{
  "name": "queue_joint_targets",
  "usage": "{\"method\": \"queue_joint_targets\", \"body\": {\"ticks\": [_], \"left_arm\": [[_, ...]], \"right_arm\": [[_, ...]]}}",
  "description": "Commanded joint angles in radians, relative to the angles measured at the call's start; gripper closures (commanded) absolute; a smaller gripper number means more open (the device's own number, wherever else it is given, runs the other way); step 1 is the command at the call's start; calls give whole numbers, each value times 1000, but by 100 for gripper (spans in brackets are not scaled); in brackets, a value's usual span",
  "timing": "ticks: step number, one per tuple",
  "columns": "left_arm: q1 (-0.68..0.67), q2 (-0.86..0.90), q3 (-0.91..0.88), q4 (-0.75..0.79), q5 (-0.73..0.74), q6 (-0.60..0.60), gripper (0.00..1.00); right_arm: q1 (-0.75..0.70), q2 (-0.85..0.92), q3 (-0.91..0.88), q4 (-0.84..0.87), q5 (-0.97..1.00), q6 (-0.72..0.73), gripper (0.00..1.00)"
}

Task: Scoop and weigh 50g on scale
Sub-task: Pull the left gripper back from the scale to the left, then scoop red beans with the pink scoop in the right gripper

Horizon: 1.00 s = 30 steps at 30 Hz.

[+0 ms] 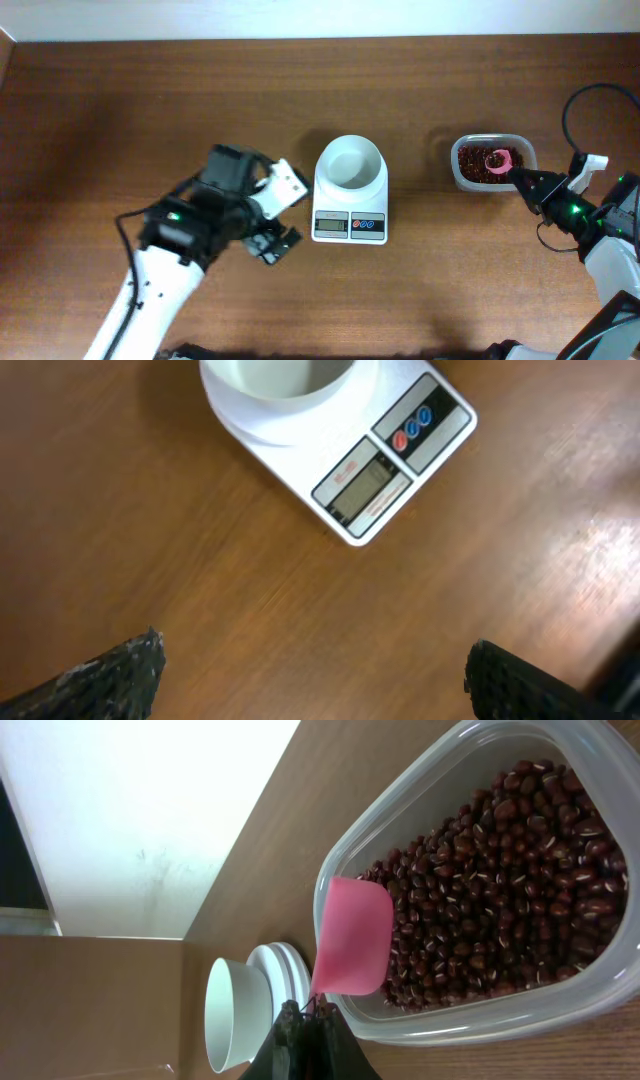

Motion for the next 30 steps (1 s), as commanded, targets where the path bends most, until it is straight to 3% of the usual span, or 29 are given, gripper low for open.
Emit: {"method": "queue_joint_targets", "body": {"ticks": [1, 10, 30], "left_arm": [[93, -11, 19, -23, 250, 180, 1], [93, -11, 19, -12, 127, 182, 1], [93, -11, 19, -14, 127, 171, 1]], "right_arm": [[-6, 5, -7, 3, -2, -7, 96], [-6, 5, -7, -1, -7, -7, 96], [-6, 5, -7, -16, -82, 38, 96]]}}
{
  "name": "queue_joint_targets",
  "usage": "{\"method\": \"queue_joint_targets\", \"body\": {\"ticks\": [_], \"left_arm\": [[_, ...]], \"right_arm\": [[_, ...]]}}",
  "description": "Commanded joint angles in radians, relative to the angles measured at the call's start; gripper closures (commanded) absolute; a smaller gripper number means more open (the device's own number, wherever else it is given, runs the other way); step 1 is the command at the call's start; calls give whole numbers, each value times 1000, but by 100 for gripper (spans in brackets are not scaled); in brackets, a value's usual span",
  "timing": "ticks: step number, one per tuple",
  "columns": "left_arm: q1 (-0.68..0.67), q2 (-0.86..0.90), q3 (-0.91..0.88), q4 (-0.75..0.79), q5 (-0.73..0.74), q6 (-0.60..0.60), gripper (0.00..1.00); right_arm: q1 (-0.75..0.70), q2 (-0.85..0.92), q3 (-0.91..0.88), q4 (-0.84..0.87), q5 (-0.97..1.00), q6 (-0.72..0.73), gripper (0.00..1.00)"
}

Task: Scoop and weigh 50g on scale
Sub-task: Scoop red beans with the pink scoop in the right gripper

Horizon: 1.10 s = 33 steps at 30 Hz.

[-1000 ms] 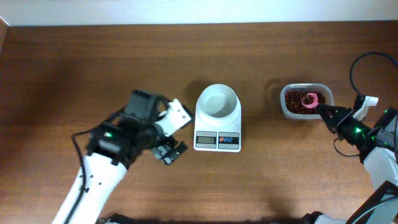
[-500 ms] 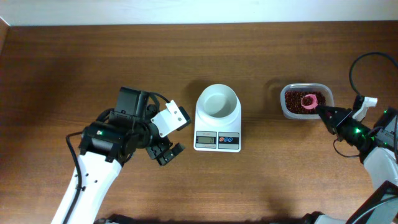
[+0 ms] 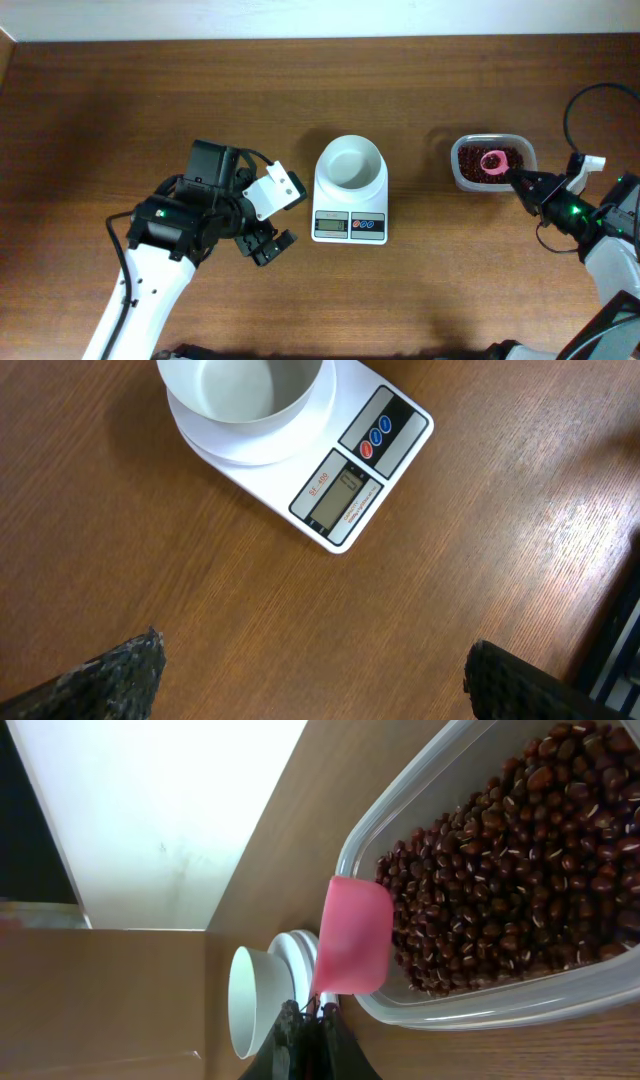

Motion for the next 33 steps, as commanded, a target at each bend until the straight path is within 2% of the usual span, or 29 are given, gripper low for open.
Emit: {"method": "queue_joint_targets", "body": {"ticks": [1, 19, 23, 33], "left_arm": [[6, -11, 19, 2, -8, 8, 1], [6, -11, 19, 2, -8, 8, 1], [6, -11, 19, 2, -8, 8, 1], [6, -11, 19, 2, -8, 8, 1]], "right_arm": [[-6, 5, -7, 3, -28, 8, 96], [-6, 4, -7, 48, -37, 9, 96], [-6, 4, -7, 50, -100, 12, 96], [-6, 4, -7, 83, -120, 18, 96]]}}
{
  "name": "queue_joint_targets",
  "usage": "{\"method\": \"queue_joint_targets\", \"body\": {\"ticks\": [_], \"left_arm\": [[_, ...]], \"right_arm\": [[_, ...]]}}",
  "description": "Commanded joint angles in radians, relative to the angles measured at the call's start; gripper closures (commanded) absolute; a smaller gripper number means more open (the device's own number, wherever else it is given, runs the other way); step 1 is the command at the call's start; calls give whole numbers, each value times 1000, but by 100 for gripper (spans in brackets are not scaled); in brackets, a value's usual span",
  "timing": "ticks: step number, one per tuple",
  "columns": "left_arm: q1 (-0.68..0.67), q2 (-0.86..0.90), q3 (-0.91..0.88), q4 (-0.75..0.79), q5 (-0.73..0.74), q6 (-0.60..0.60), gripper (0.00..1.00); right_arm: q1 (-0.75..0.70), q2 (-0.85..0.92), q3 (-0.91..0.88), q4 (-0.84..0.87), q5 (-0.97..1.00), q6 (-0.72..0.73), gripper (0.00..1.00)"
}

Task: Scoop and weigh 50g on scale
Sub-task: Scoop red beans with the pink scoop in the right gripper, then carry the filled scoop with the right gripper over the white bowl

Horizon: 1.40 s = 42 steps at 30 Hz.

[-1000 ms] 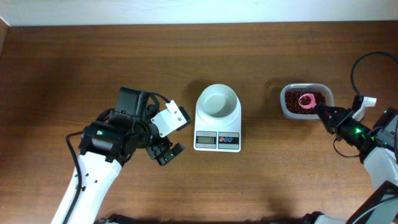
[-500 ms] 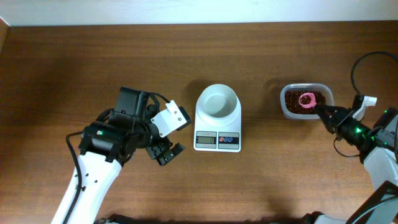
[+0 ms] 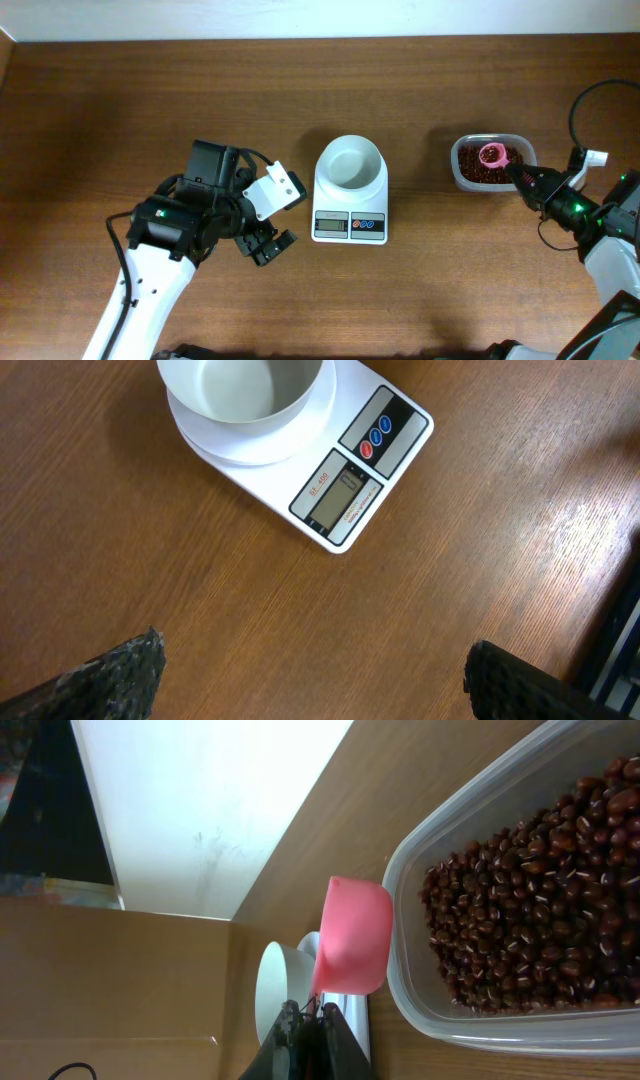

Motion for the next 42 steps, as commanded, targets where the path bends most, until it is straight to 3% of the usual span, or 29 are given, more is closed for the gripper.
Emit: {"method": "queue_joint_targets", "body": {"ticks": [1, 10, 16, 21, 35, 42], "left_arm": [[6, -11, 19, 2, -7, 8, 1], [6, -11, 19, 2, -7, 8, 1], [6, -11, 19, 2, -7, 8, 1], [6, -11, 19, 2, -7, 8, 1], [6, -11, 19, 2, -7, 8, 1], [6, -11, 19, 2, -7, 8, 1]], "right_arm": [[-6, 4, -6, 5, -43, -3, 96], [57, 4, -6, 69, -69, 114, 96], [219, 4, -6, 309, -14, 380, 96], [333, 4, -6, 362, 36, 483, 96], [616, 4, -6, 383, 219, 505, 96], [729, 4, -6, 382, 348, 390, 96]]}}
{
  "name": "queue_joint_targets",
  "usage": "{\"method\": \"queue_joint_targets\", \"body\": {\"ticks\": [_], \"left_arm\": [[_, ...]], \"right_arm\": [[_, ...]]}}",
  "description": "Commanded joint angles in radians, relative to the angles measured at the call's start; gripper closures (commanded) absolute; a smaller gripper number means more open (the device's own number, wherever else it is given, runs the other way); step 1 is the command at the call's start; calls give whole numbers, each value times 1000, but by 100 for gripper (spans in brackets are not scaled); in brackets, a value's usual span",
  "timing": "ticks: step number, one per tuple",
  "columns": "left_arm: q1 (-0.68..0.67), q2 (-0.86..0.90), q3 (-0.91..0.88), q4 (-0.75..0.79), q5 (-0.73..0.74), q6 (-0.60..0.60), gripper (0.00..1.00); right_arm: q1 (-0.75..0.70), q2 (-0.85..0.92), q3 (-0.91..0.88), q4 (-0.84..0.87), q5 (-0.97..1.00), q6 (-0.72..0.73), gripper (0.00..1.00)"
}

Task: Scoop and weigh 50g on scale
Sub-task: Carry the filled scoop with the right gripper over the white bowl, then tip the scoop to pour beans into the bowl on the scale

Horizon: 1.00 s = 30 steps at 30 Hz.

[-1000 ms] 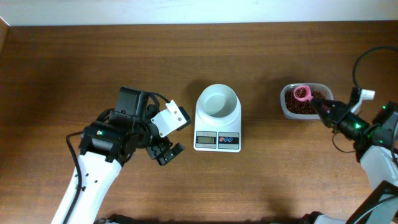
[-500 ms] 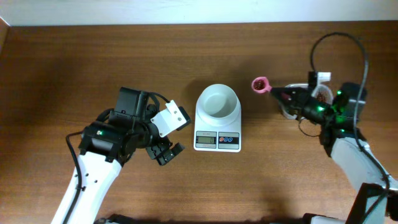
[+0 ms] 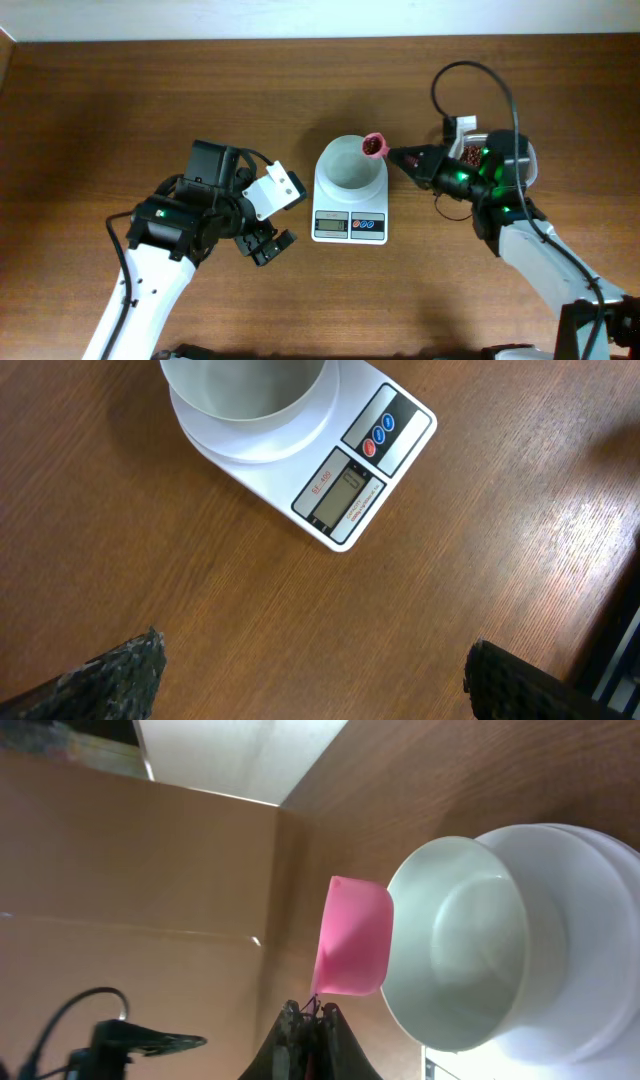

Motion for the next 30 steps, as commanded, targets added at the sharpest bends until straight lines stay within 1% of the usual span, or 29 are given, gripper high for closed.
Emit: {"method": "queue_joint_targets", "body": {"ticks": [1, 4, 8, 11, 14, 17, 20, 23, 26, 29, 30], "left_arm": [[6, -11, 19, 2, 0, 8, 1], [6, -11, 19, 1, 0, 8, 1], [6, -11, 19, 2, 0, 8, 1], [6, -11, 19, 1, 0, 8, 1], [6, -11, 19, 1, 0, 8, 1], [6, -11, 19, 1, 0, 8, 1], [6, -11, 19, 2, 0, 8, 1], [6, -11, 19, 2, 0, 8, 1], [6, -11, 19, 1, 0, 8, 1], [6, -11, 19, 2, 0, 8, 1], [6, -11, 19, 1, 0, 8, 1]], "right_arm": [[40, 4, -1, 6, 74, -82, 96], [43, 4, -1, -1, 111, -106, 96], [45, 4, -1, -13, 177, -251, 96], [49, 4, -1, -13, 179, -360, 96], [76, 4, -1, -13, 179, -444, 96], [121, 4, -1, -16, 183, -486, 96], [158, 4, -2, -55, 269, -549, 96], [161, 4, -2, -80, 316, -552, 96], [161, 4, -1, -79, 310, -551, 96], [161, 4, -1, -68, 249, -551, 96], [161, 5, -2, -72, 262, -554, 96]]}}
